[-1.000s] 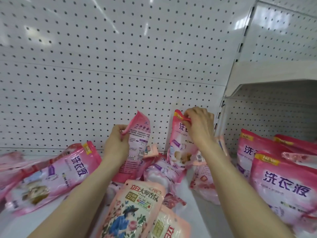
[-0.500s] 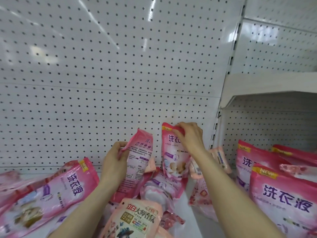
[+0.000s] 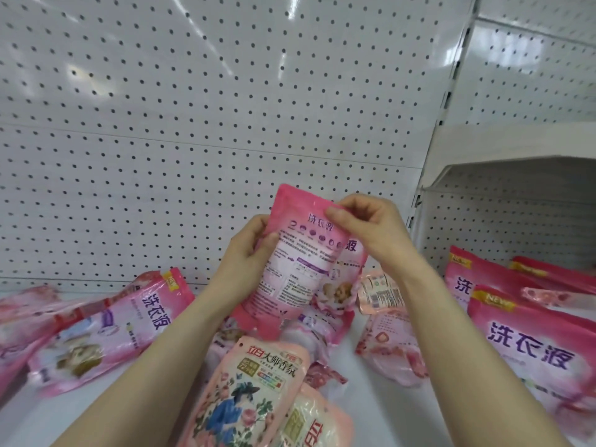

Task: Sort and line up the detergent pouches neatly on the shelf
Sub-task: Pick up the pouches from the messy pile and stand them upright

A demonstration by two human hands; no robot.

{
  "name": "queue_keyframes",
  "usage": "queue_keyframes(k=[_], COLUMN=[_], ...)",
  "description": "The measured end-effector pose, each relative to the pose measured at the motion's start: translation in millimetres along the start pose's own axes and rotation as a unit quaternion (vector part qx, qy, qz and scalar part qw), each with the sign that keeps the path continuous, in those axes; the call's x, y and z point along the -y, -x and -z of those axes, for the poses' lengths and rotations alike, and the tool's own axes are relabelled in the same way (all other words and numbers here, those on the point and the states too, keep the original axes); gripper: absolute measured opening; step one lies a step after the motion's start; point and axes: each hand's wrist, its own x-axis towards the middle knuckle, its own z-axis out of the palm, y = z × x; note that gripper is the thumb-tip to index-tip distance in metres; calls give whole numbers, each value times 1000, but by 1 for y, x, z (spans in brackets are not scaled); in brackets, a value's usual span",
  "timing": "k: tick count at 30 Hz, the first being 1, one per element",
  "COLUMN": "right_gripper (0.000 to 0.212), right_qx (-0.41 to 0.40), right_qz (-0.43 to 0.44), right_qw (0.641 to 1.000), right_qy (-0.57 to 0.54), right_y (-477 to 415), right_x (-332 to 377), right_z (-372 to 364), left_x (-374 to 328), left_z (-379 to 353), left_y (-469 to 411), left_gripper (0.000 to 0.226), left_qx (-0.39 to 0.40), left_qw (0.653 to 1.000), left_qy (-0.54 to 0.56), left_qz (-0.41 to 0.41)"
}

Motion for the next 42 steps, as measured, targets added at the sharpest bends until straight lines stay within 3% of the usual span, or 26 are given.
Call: queue_keyframes(k=[5,9,12,15,27,32,35,39,40,42], right_gripper=[17,22,21,18,14,14,15,14,14,14], right_qx=[-126,-192,-226,-242,-301,-356,-370,-372,-374,-381], right_qz=[64,84,41,9,-51,-63,-54,-51,-48,-41], right_qw=[978,944,942,936,888,853,834,822,819,811], right_qy=[155,256,244,255,343,376,407,427,433,443], right_y=[21,42,65,89,179,184,183,182,182,183], right_x=[28,36,33,30,25,21,19,18,18,18], right_z=[5,26,44,52,80,86,88,90,89,89], left_x=[-16,-11,-4,1,26,33,30,13,10,10], left_z=[-10,-15,-21,-33,-167,-173,-156,-135,-135,-146], left_y=[-2,18,42,51,18,19,9,-15,-18,-18], left_gripper=[20,42,54,46,39,21,33,39,38,33], left_qx=[30,119,257,325,472,416,457,583,587,539], left_qw=[999,986,945,902,780,787,742,658,664,715], left_qy=[-24,-114,-204,-282,-401,-426,-462,-476,-463,-445], left_qz=[-13,22,7,-21,-92,-161,-165,-28,-11,-27])
